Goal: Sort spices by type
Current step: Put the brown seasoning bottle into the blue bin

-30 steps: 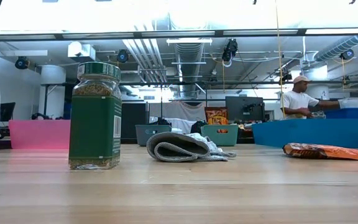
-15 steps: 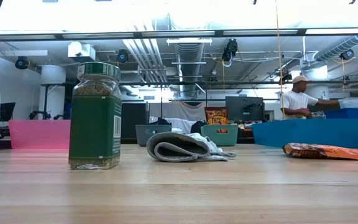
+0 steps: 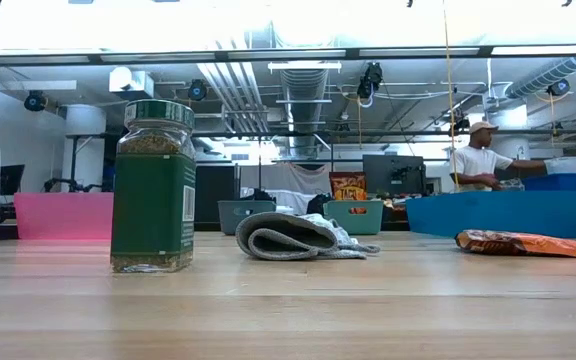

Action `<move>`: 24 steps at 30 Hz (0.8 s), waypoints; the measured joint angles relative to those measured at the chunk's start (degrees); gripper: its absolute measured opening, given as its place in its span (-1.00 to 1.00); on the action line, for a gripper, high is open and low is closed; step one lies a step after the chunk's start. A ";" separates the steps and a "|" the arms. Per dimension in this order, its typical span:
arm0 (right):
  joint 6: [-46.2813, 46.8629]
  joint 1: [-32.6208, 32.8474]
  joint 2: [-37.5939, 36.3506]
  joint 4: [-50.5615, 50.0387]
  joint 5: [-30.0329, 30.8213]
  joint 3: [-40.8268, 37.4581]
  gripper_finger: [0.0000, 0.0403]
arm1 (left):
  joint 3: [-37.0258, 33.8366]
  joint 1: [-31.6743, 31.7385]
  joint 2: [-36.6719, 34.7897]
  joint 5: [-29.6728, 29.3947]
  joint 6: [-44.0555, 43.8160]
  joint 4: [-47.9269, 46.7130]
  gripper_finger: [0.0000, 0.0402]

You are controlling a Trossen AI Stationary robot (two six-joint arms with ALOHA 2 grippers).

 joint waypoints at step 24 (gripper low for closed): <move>33.34 -3.68 14.39 -34.42 2.35 28.89 0.63 | -0.03 -0.81 3.12 -15.96 4.23 -15.54 -0.14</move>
